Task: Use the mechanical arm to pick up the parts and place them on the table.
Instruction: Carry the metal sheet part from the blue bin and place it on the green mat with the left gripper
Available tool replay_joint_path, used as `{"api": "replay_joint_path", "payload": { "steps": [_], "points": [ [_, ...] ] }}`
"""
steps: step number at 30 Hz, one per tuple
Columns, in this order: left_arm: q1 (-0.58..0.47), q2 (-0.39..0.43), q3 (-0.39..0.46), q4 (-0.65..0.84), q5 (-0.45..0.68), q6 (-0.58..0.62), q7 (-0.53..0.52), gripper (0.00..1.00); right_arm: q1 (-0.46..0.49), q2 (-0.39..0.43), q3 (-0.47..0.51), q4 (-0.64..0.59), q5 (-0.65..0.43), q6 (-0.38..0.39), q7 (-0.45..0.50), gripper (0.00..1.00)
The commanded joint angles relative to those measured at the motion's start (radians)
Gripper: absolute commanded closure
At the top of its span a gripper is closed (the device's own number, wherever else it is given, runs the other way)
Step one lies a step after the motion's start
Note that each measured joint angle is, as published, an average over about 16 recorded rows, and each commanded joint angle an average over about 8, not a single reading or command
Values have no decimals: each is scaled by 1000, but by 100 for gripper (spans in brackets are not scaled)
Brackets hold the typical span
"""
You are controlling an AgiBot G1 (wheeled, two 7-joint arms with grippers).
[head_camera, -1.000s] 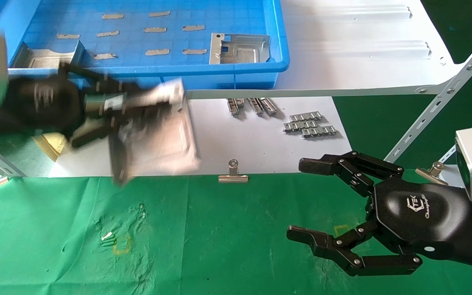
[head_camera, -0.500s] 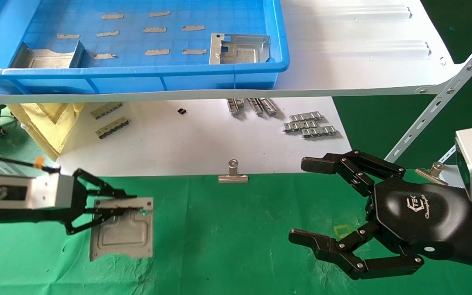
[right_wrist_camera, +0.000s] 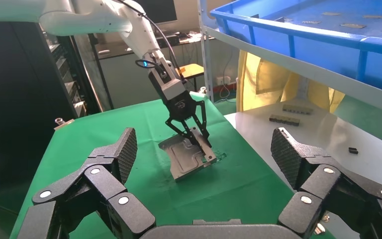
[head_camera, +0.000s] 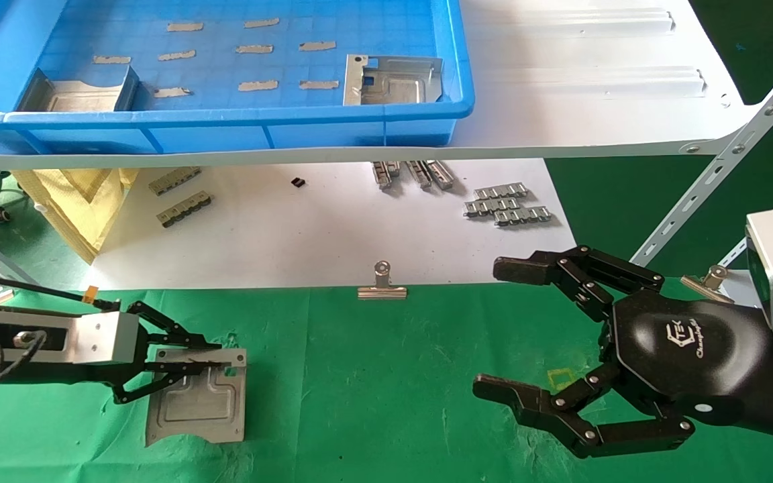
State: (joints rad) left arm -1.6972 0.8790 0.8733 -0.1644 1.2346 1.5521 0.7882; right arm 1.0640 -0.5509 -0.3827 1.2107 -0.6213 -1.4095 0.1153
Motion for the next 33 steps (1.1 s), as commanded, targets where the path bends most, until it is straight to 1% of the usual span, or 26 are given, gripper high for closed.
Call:
{"api": "replay_joint_path", "payload": {
  "steps": [1,6,10,13,19,22,25,33],
  "points": [
    [-6,9,6,22,9,-13,20,0,0,0,0,0,0,0,0,0],
    [-25,22,6,52,6,7,40,0,0,0,0,0,0,0,0,0],
    [-35,23,-5,50,-25,37,23,0,0,0,0,0,0,0,0,0],
    [-21,15,-23,38,-75,48,-28,0,0,0,0,0,0,0,0,0],
    [55,-9,-76,26,-220,52,-193,0,0,0,0,0,0,0,0,0],
    [84,-14,-95,31,-267,52,-240,0,0,0,0,0,0,0,0,0],
    [96,-16,-102,34,-286,51,-251,0,0,0,0,0,0,0,0,0],
    [85,-17,-97,18,-263,50,-231,0,0,0,0,0,0,0,0,0]
  ]
}}
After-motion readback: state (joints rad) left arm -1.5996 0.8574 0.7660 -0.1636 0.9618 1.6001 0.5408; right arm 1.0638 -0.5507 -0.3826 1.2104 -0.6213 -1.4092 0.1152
